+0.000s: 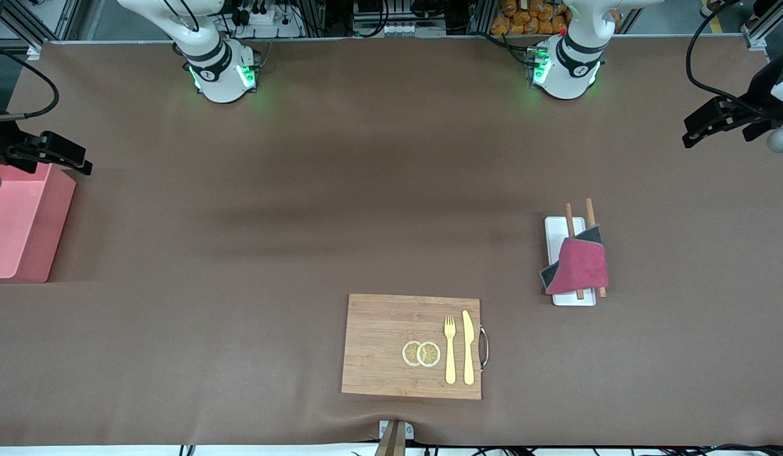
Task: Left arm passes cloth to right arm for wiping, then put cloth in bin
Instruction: 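Move the left gripper down toward the pink cloth on the chopstick rest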
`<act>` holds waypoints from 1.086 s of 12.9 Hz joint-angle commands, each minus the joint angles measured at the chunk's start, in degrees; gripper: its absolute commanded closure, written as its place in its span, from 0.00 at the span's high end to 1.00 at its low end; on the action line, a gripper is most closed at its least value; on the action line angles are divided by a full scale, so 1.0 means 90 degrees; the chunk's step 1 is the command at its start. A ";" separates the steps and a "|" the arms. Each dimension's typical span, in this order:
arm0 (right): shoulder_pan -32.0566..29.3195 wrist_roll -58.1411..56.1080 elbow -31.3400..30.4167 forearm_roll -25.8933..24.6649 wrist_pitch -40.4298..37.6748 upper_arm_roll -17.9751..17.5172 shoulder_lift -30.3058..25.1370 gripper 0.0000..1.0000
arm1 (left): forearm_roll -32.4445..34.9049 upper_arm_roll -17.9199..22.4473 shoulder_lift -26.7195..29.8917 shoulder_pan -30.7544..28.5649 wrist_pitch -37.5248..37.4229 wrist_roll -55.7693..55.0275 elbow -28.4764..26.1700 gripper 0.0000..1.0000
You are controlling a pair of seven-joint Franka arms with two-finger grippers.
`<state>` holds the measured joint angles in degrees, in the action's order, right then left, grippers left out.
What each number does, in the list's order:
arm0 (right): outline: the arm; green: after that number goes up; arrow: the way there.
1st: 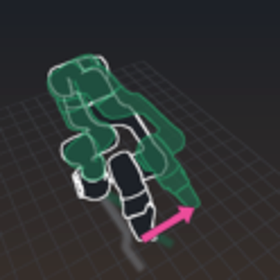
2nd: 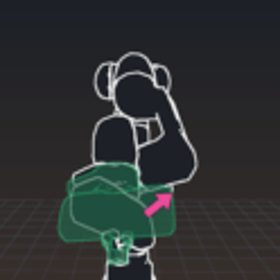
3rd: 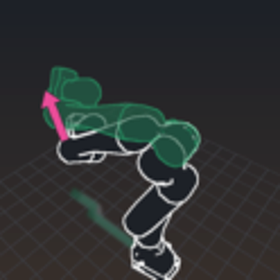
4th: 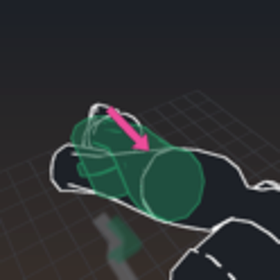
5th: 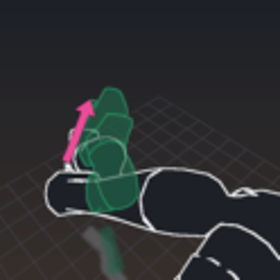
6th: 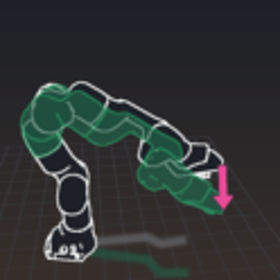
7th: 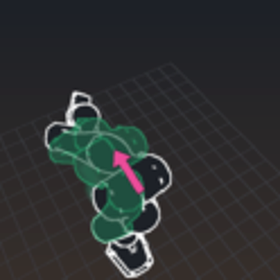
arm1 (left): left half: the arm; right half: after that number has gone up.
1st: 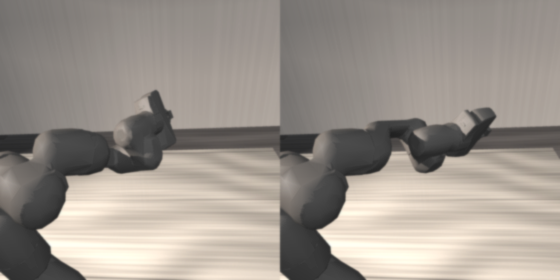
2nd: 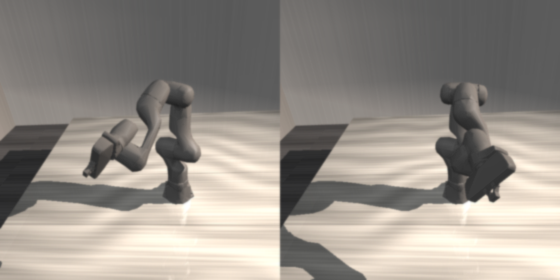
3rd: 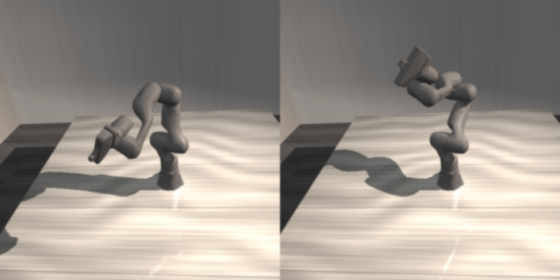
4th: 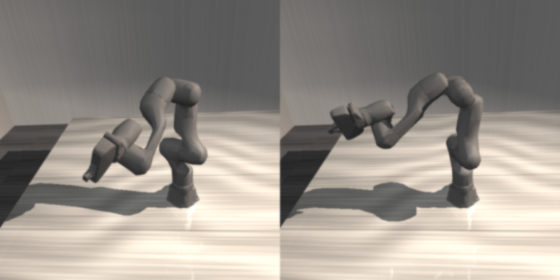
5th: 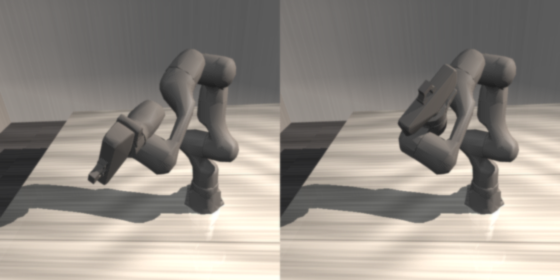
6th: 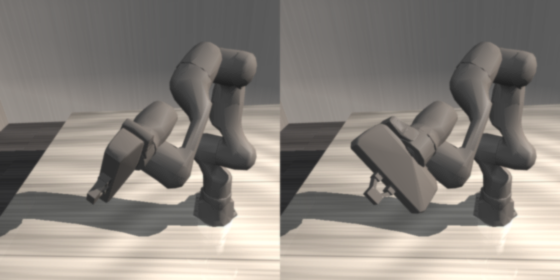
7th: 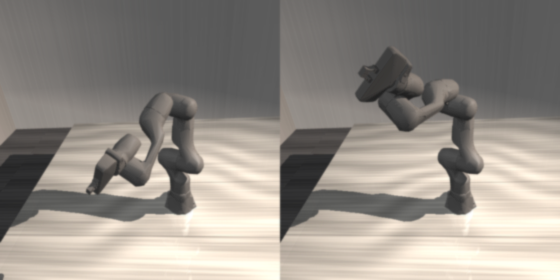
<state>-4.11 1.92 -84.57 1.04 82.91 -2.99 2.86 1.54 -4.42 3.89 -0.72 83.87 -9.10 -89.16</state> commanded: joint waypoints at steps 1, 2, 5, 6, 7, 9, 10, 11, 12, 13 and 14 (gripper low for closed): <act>0.0007 0.0060 -0.0047 -0.0018 -0.0023 0.0010 -0.0122 1.00 | 0.0171 0.0002 0.0124 -0.0008 -0.0100 0.0005 -0.0005 1.00; 0.0007 0.0060 -0.0047 -0.0018 -0.0023 0.0010 -0.0122 1.00 | 0.0171 -0.0007 0.0134 0.0030 -0.0101 -0.0110 0.0005 1.00; 0.0007 0.0060 -0.0056 -0.0018 -0.0033 0.0010 -0.0132 1.00 | 0.0171 0.0003 -0.0149 0.0002 -0.0101 -0.0160 0.0288 1.00; 0.0007 0.0070 -0.0047 -0.0018 -0.0033 0.0010 -0.0132 1.00 | 0.0171 0.0012 -0.0149 0.0001 -0.0101 -0.0160 0.0288 1.00; 0.0007 0.0060 -0.0047 -0.0018 -0.0033 0.0010 -0.0132 1.00 | 0.0171 0.0012 -0.0149 -0.0028 -0.0091 -0.0064 0.0278 1.00; 0.0007 0.0070 -0.0047 -0.0018 -0.0033 0.0010 -0.0132 1.00 | 0.0083 0.0003 -0.0207 -0.0028 -0.0062 -0.0092 0.0278 1.00; 0.0007 0.0070 -0.0047 -0.0018 -0.0033 0.0010 -0.0132 1.00 | 0.0131 0.0003 -0.0295 -0.0018 -0.0042 -0.0102 0.0278 1.00; 0.0017 0.0070 -0.0047 -0.0018 -0.0033 0.0010 -0.0132 1.00 | 0.0132 0.0003 -0.0363 -0.0018 0.0016 -0.0121 0.0249 1.00; 0.0017 0.0070 -0.0047 -0.0018 -0.0023 0.0001 -0.0132 1.00 | 0.0141 0.0003 -0.0480 -0.0037 0.0191 -0.0121 0.0181 1.00; 0.0017 0.0070 -0.0047 -0.0018 -0.0023 0.0001 -0.0132 1.00 | 0.0141 0.0012 -0.0645 -0.0047 0.0473 -0.0112 0.0035 1.00; 0.0017 0.0070 -0.0056 -0.0009 -0.0033 0.0010 -0.0132 1.00 | 0.0141 0.0012 -0.0744 -0.0047 0.0824 -0.0160 -0.0179 1.00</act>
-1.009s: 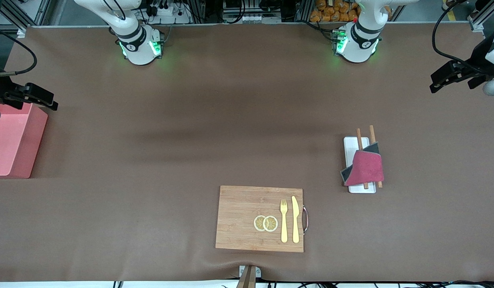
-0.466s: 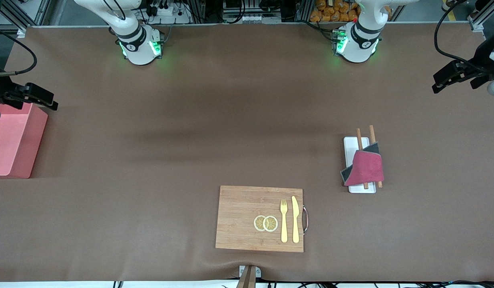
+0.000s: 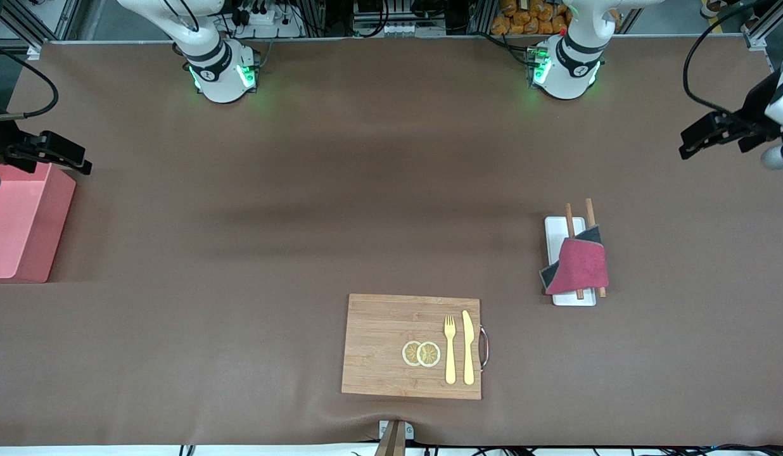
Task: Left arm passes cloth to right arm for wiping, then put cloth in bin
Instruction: 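Move the left gripper down toward the pink cloth on the chopstick rest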
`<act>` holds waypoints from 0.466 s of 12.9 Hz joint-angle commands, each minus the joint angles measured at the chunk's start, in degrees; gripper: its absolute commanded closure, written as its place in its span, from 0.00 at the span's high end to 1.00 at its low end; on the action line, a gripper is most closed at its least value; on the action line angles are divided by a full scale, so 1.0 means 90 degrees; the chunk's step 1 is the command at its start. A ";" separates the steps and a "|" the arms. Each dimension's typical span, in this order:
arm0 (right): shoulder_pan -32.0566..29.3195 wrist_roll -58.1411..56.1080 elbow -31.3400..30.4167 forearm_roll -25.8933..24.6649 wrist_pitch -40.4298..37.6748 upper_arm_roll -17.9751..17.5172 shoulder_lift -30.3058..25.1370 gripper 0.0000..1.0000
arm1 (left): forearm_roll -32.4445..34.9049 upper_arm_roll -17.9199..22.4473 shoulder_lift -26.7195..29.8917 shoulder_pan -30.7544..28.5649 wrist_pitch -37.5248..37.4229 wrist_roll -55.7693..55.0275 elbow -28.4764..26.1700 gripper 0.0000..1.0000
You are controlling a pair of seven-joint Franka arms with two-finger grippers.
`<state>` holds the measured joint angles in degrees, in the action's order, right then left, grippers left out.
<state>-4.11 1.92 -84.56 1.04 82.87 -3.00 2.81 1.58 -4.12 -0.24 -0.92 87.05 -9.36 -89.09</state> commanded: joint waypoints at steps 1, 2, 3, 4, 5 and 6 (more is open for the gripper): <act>0.0017 0.0070 -0.0068 -0.0009 -0.0057 0.0011 -0.0127 1.00 | 0.0147 -0.0021 -0.0402 -0.0015 0.0745 -0.0142 -0.0373 1.00; 0.0007 0.0070 -0.0068 -0.0009 -0.0115 0.0011 -0.0127 1.00 | 0.0147 -0.0021 -0.0616 -0.0024 0.0893 -0.0152 -0.0423 1.00; -0.0003 0.0070 -0.0068 -0.0009 -0.0126 0.0011 -0.0136 1.00 | 0.0147 -0.0021 -0.0869 -0.0044 0.1097 -0.0152 -0.0414 1.00; -0.0003 0.0070 -0.0068 -0.0009 -0.0126 0.0011 -0.0127 1.00 | 0.0147 -0.0021 -0.1104 -0.0073 0.1331 -0.0171 -0.0424 1.00; 0.0007 0.0070 -0.0068 -0.0009 -0.0126 0.0011 -0.0127 1.00 | 0.0137 -0.0021 -0.1338 -0.0092 0.1469 -0.0191 -0.0414 1.00; 0.0007 0.0070 -0.0068 0.0001 -0.0116 0.0011 -0.0127 1.00 | 0.0137 -0.0031 -0.1534 -0.0083 0.1596 -0.0200 -0.0414 0.99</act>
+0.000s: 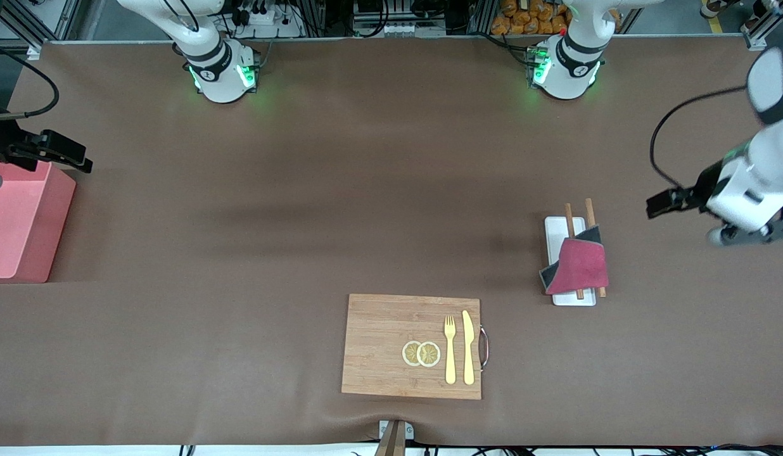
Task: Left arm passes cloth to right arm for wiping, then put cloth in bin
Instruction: 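Move the left gripper down toward the pink cloth on the chopstick rest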
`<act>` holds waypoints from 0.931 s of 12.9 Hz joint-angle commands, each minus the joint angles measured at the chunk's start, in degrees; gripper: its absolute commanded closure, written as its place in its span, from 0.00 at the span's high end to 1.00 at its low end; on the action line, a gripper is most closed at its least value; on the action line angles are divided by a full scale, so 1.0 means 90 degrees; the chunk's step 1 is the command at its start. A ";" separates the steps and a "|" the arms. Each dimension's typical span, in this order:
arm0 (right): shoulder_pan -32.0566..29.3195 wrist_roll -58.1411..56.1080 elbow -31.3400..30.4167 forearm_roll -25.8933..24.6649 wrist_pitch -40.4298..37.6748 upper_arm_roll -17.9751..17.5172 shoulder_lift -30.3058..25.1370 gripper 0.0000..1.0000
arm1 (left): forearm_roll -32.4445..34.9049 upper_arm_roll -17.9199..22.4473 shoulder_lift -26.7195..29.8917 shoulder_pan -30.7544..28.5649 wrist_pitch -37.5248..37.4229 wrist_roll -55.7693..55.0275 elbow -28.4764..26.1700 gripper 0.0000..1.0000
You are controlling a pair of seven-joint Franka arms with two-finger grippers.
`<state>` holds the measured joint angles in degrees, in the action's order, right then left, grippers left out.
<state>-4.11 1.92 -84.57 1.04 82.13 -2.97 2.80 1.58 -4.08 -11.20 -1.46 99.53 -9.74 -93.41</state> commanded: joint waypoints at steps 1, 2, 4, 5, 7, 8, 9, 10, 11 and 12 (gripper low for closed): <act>0.0007 0.0070 -0.0067 -0.0009 -0.0043 0.0008 -0.0126 1.00 | 0.0146 -0.0025 -0.0482 -0.0013 0.0317 -0.0187 0.0056 0.93; 0.0007 0.0070 -0.0067 0.0001 -0.0044 0.0008 -0.0126 1.00 | 0.0146 -0.0035 -0.0629 -0.0023 0.0415 -0.0207 0.0066 0.93; 0.0007 0.0070 -0.0067 -0.0009 -0.0034 0.0008 -0.0126 1.00 | 0.0137 -0.0035 -0.0931 0.0006 0.0601 -0.0217 0.0056 0.86; 0.0007 0.0070 -0.0067 -0.0009 -0.0034 0.0008 -0.0126 1.00 | 0.0146 -0.0035 -0.1068 0.0006 0.0659 -0.0217 0.0047 0.83; 0.0017 0.0070 -0.0067 -0.0009 -0.0024 0.0008 -0.0116 1.00 | 0.0146 -0.0045 -0.1177 0.0026 0.0873 -0.0227 -0.0177 0.81; 0.0027 0.0080 -0.0076 -0.0009 -0.0024 0.0008 -0.0116 1.00 | 0.0146 -0.0055 -0.1167 0.0026 0.1049 -0.0227 -0.0362 0.81; 0.0007 0.0080 -0.0076 -0.0009 -0.0043 0.0008 -0.0116 1.00 | 0.0146 -0.0064 -0.1167 0.0026 0.1196 -0.0265 -0.0509 0.79; 0.0007 0.0080 -0.0076 0.0001 -0.0053 0.0008 -0.0116 1.00 | 0.0146 -0.0064 -0.1167 0.0026 0.1304 -0.0285 -0.0617 0.74; 0.0007 0.0080 -0.0076 -0.0009 -0.0053 0.0008 -0.0116 1.00 | 0.0146 -0.0074 -0.1167 0.0036 0.1450 -0.0314 -0.0753 0.68; 0.0007 0.0080 -0.0076 0.0001 -0.0044 0.0008 -0.0116 1.00 | 0.0146 -0.0084 -0.1167 0.0045 0.1644 -0.0334 -0.0899 0.67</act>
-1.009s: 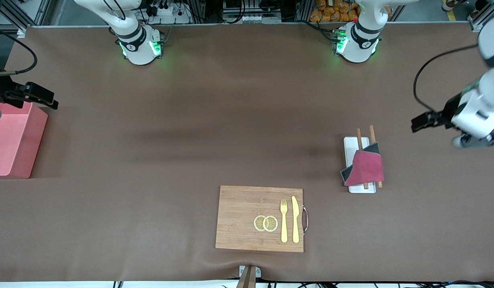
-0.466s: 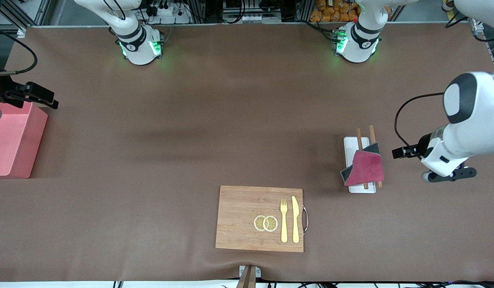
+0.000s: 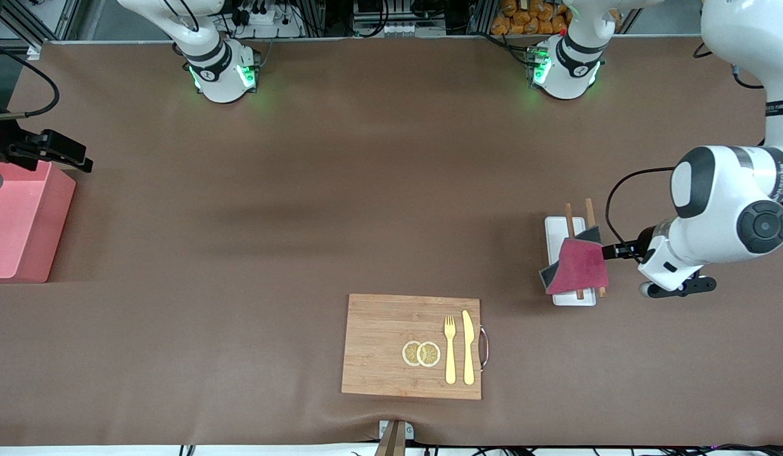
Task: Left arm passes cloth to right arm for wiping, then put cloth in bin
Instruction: 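Grasp the pink cloth with the left gripper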
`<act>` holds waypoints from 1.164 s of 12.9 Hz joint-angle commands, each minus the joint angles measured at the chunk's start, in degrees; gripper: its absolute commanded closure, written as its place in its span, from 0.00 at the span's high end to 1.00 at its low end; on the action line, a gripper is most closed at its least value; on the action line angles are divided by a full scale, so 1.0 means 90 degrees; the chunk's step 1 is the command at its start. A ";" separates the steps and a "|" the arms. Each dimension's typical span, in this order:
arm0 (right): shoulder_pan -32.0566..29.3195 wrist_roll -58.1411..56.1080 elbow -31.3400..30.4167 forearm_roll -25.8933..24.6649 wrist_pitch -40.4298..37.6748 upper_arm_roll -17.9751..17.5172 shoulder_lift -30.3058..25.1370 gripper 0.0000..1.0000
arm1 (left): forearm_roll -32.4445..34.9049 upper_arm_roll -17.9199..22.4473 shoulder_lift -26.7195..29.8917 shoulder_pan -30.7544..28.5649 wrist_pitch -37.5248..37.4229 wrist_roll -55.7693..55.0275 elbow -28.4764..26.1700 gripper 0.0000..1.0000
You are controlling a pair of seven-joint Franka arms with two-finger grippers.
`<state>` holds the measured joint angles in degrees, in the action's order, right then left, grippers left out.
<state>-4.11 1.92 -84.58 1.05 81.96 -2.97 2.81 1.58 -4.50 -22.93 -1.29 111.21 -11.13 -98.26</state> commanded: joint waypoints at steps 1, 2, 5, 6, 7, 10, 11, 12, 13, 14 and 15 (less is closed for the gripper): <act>0.0007 0.0080 -0.0075 0.0001 -0.0025 0.0008 -0.0116 1.00 | 0.0146 -0.0047 0.0136 0.0026 0.0504 -0.0179 -0.0467 0.63; 0.0017 0.0080 -0.0075 0.0001 -0.0025 0.0008 -0.0116 1.00 | 0.0146 -0.0047 0.0116 0.0035 0.0612 -0.0208 -0.0536 0.63; 0.0017 0.0080 -0.0075 0.0001 -0.0015 0.0008 -0.0107 1.00 | 0.0108 -0.0047 0.0087 0.0103 0.0847 -0.0228 -0.0693 0.66; 0.0017 0.0080 -0.0075 0.0001 -0.0015 0.0008 -0.0107 1.00 | 0.0107 -0.0047 0.0087 0.0162 0.0847 -0.0402 -0.0693 0.64; 0.0017 0.0080 -0.0085 0.0001 -0.0015 0.0008 -0.0107 1.00 | 0.0107 -0.0047 0.0087 0.0249 0.0847 -0.0588 -0.0693 0.62; 0.0017 0.0080 -0.0085 0.0001 -0.0025 0.0008 -0.0107 1.00 | 0.0136 -0.0047 0.0067 0.0397 0.0847 -0.0736 -0.0683 0.53; 0.0017 0.0080 -0.0085 0.0001 -0.0025 0.0008 -0.0107 1.00 | 0.0146 -0.0047 0.0067 0.0397 0.0847 -0.0736 -0.0683 0.53; 0.0017 0.0080 -0.0085 -0.0009 -0.0015 0.0008 -0.0097 1.00 | 0.0156 -0.0047 0.0067 0.0397 0.0847 -0.0726 -0.0683 0.53; 0.0027 0.0080 -0.0085 0.0001 -0.0006 0.0008 -0.0097 1.00 | 0.0156 -0.0037 0.0067 0.0387 0.0847 -0.0726 -0.0693 0.53; 0.0027 0.0080 -0.0085 0.0001 0.0004 0.0008 -0.0087 1.00 | 0.0156 -0.0037 0.0067 0.0377 0.0837 -0.0717 -0.0703 0.53; 0.0027 0.0080 -0.0085 0.0001 0.0014 0.0008 -0.0087 1.00 | 0.0156 -0.0037 0.0067 0.0377 0.0828 -0.0707 -0.0703 0.53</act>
<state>-4.11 1.92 -84.64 1.05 81.94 -2.98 2.81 1.58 -4.86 -22.93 2.19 117.94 -16.78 -103.68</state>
